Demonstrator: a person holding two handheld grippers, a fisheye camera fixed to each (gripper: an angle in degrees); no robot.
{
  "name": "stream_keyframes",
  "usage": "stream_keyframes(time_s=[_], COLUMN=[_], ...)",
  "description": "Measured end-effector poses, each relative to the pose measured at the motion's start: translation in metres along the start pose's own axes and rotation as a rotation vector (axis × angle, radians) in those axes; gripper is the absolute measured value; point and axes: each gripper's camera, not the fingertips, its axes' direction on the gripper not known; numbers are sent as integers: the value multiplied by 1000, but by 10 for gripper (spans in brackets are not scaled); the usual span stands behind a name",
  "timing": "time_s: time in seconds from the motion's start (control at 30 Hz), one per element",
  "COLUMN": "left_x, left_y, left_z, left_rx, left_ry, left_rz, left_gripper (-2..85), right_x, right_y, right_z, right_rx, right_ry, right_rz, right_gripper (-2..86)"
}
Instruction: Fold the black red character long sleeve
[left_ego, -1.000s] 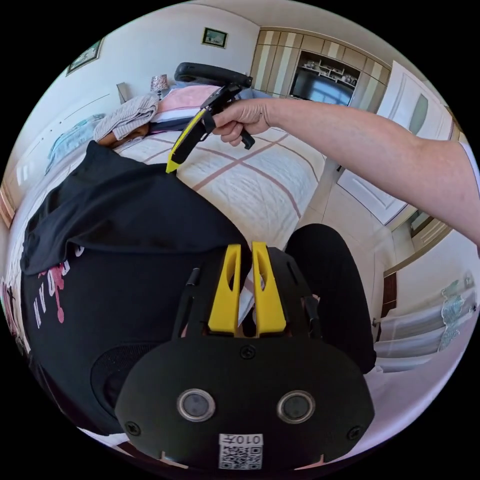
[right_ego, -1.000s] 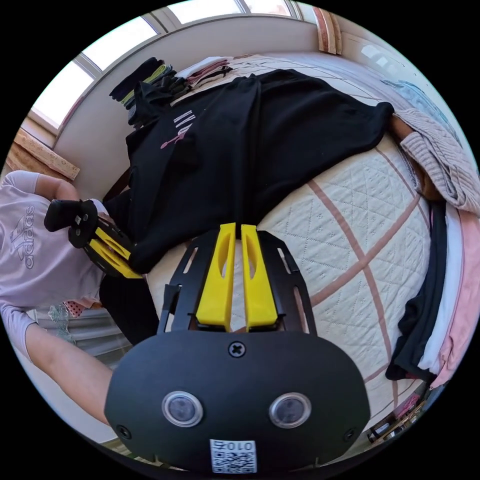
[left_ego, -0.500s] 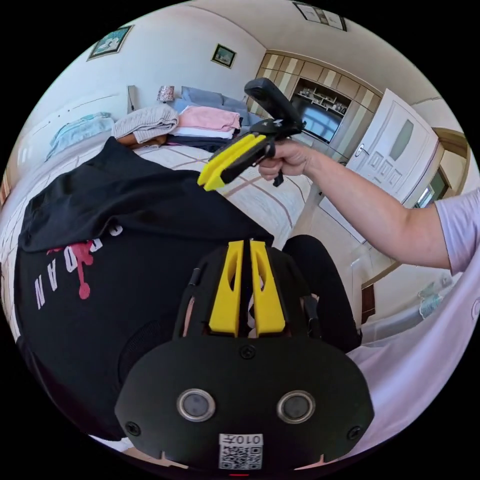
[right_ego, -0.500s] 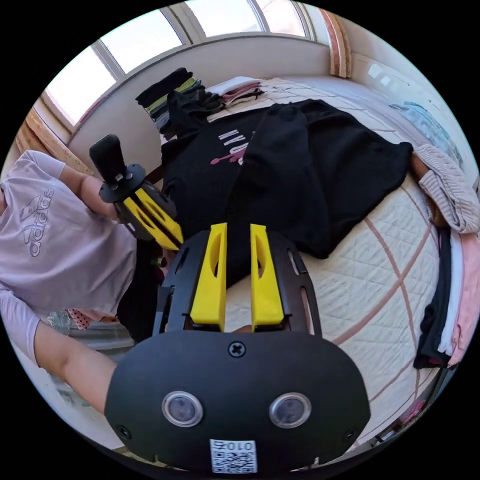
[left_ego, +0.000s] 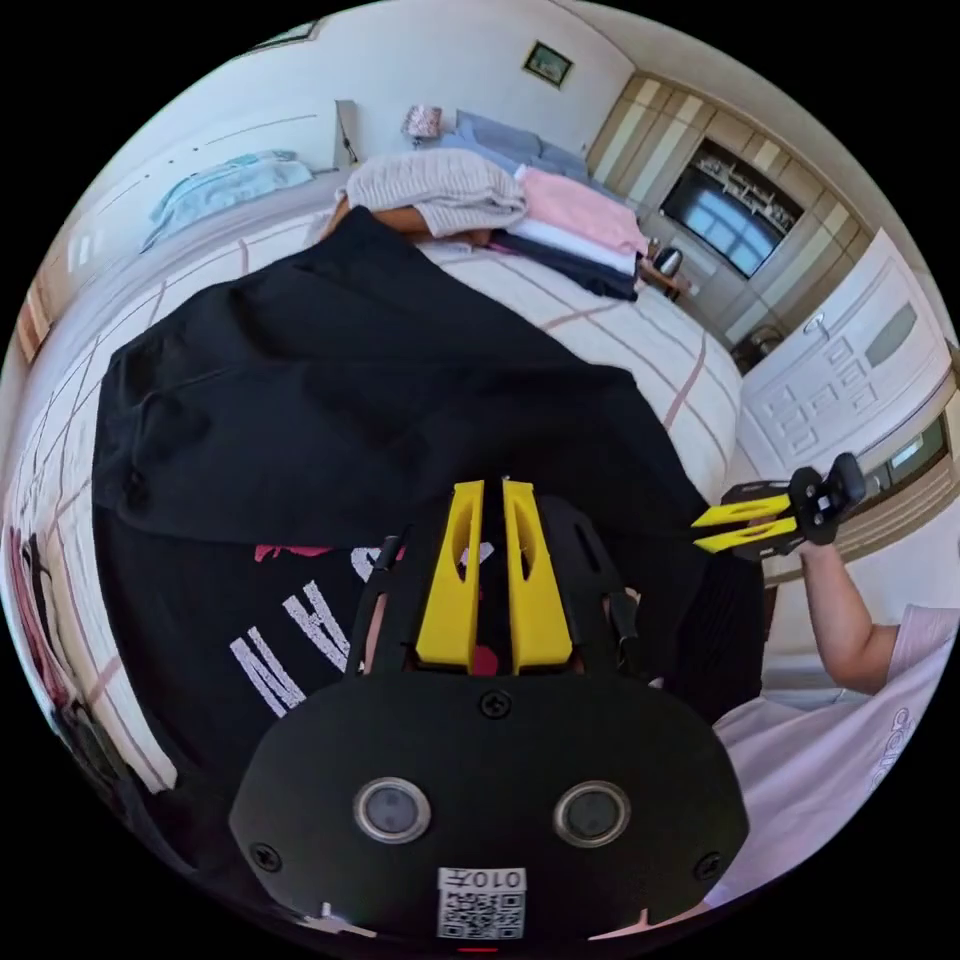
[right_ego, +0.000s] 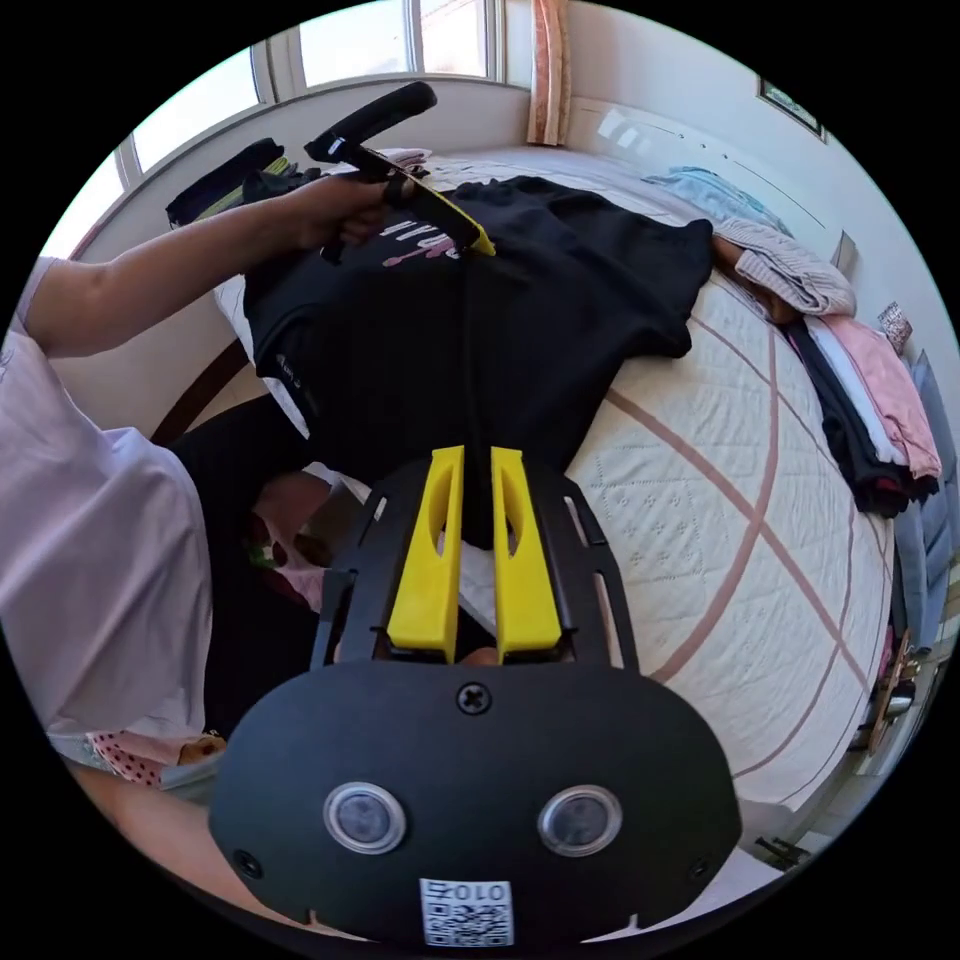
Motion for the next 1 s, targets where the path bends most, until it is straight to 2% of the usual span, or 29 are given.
stream_keyframes(time_s=[0.13,0.2,0.27,0.33,0.4,0.53,0.67,0.73,0.8,0.87,1.0], left_x=[-26,-25,-12,-3,-7,-77,-152,-183,-215,-250,-262], left_y=[9,15,19,13,2,-5,13,23,32,40,40], left_z=[-7,-15,-39,-50,-53,-60,-72,-86,-95,-96,-100], left_rx=[-2,6,120,156,142,156,89,97,116,117,104], left_ry=[9,37,53,-44,-136,-136,-321,-383,-330,-170,-205], left_rz=[-51,-23,43,65,63,-187,-378,-461,-562,-684,-736], left_gripper=[5,8,17,28,40,62,88,96,101,98,81], right_x=[4,12,26,42,60,75,79,67,44,22,3], right_y=[-5,-15,-28,-47,-74,-86,-63,-53,-40,-35,-26], right_z=[-12,-35,-48,-44,-23,22,14,-3,-20,-18,10], right_rx=[-84,56,179,204,140,-20,57,108,199,199,136], right_ry=[-92,-68,-8,67,116,123,43,76,12,12,15], right_rz=[-101,-97,-40,24,77,115,157,166,163,149,191], right_gripper=[63,61,64,73,79,85,89,93,99,107,110])
